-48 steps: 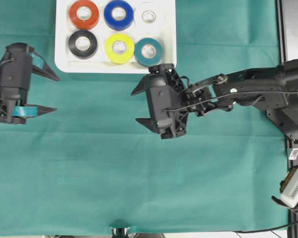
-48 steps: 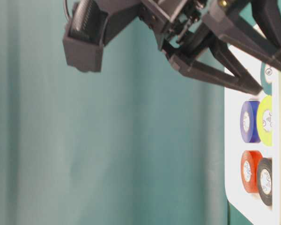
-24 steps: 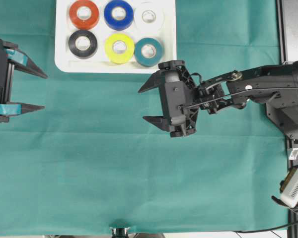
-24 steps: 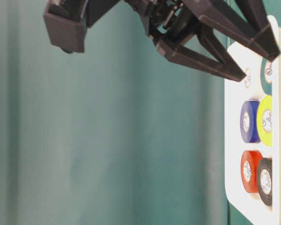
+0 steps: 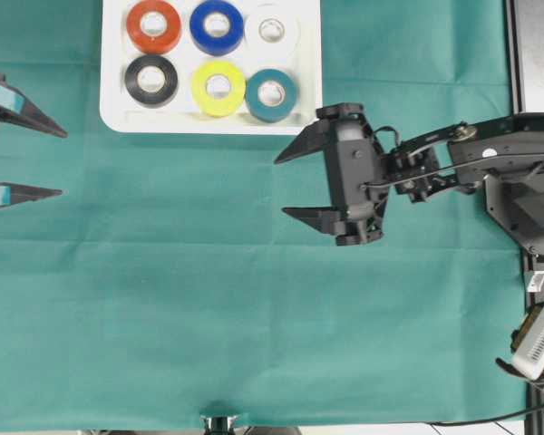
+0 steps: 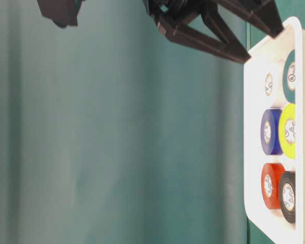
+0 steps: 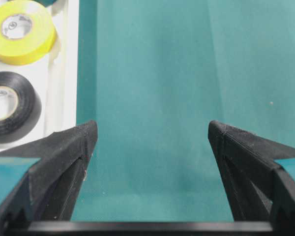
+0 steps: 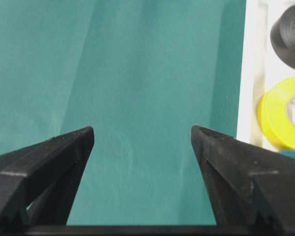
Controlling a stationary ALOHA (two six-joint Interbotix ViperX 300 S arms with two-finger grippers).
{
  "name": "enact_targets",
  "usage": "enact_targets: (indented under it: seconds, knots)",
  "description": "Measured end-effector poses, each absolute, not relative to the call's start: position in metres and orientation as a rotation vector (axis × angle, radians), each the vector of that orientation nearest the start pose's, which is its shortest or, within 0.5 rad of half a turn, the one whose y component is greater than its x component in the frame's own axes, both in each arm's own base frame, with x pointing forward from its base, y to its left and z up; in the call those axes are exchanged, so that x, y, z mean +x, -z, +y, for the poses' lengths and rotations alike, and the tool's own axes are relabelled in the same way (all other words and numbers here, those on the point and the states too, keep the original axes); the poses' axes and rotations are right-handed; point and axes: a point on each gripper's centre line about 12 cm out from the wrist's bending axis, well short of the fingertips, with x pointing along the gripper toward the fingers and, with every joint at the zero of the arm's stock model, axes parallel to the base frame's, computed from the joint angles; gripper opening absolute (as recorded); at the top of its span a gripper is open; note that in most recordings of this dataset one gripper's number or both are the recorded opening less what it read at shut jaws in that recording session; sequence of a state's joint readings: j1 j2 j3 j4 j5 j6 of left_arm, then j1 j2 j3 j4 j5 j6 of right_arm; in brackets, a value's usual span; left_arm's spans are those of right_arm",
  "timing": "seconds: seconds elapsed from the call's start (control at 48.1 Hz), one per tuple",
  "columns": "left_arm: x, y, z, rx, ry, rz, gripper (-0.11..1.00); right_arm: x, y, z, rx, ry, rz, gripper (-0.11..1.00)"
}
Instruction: Put the tape alternately from left to right into the white case.
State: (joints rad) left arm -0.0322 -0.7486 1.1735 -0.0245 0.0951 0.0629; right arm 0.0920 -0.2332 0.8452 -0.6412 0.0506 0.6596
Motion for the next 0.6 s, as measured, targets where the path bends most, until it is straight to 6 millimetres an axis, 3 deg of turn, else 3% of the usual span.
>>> enact_targets:
  seconds: [0.603]
  knots:
    - [0.181, -0.208, -0.003, 0.038, 0.025, 0.392, 1.00, 0.298, -0.198, 0.023, 0.026, -0.040, 0.613, 0.90]
